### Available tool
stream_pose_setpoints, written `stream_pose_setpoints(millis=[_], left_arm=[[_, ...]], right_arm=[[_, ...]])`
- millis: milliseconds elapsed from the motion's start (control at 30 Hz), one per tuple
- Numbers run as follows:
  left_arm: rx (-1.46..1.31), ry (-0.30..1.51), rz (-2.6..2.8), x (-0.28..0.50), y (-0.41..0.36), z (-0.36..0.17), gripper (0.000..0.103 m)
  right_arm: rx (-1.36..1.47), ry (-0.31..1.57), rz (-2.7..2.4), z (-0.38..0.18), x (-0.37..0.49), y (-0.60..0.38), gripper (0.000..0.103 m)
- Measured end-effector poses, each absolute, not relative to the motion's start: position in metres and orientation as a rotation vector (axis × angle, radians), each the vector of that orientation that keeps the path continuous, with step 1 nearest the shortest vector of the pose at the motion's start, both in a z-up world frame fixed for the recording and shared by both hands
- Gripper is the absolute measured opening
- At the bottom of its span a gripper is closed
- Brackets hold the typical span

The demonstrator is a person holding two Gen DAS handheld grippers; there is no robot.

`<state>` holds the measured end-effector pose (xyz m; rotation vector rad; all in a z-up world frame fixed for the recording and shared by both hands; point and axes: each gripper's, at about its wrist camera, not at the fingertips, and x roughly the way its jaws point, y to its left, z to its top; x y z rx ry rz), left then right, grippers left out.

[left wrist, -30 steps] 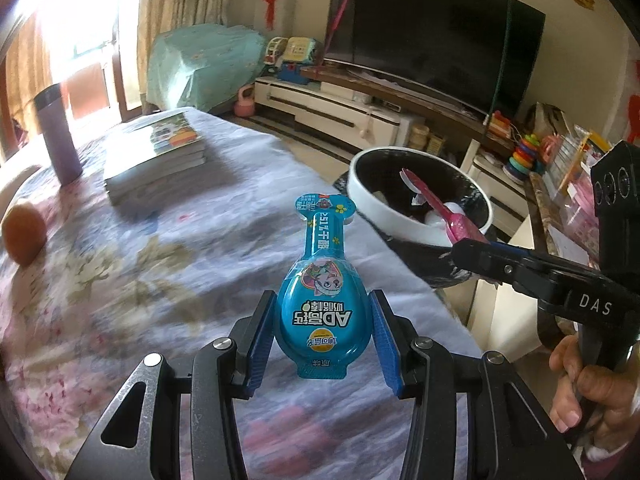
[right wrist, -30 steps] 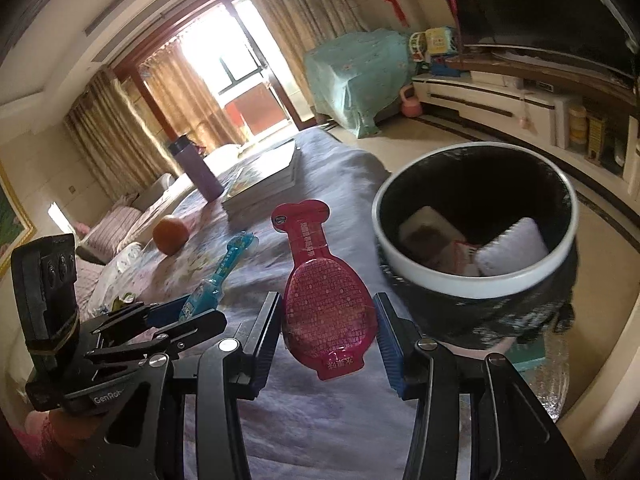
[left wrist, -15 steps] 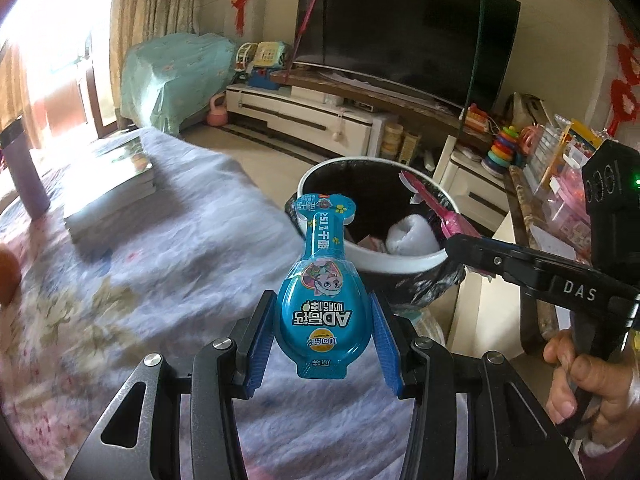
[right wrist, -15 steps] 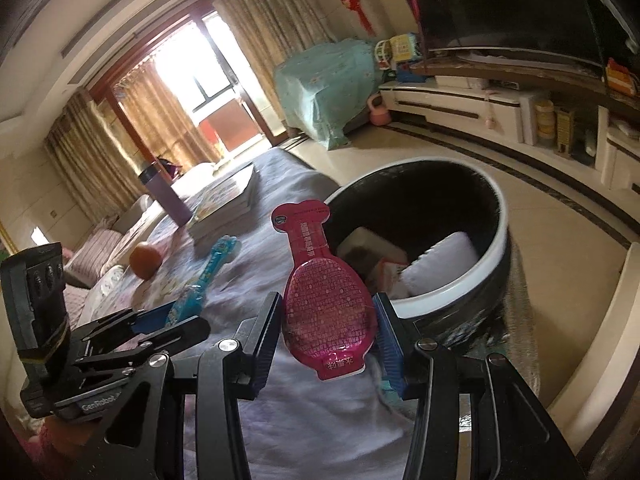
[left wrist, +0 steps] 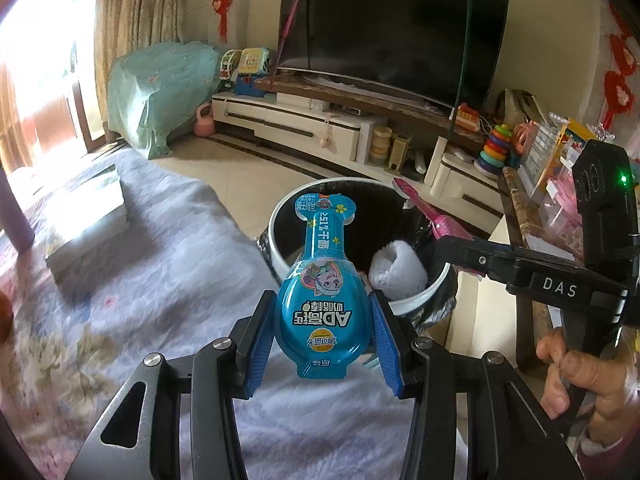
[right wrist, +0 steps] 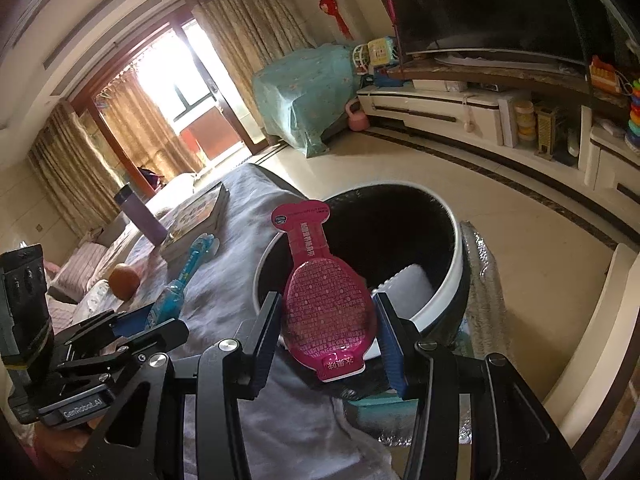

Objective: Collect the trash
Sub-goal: 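Carry the blue bottle and pink bottle over the trash bin with both grippers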

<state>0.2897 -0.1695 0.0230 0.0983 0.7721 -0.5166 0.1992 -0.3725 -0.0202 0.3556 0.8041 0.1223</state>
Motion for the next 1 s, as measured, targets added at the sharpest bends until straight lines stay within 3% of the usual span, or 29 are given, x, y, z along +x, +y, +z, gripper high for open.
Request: stream_pose_setpoints(millis=[1000], left_arm=[[0.145, 0.803, -0.507, 0.346, -0.214, 0.010, 0.045]], right_arm=[[0.336, 0.850, 0.069, -0.024, 0.241, -0.394, 0.047]])
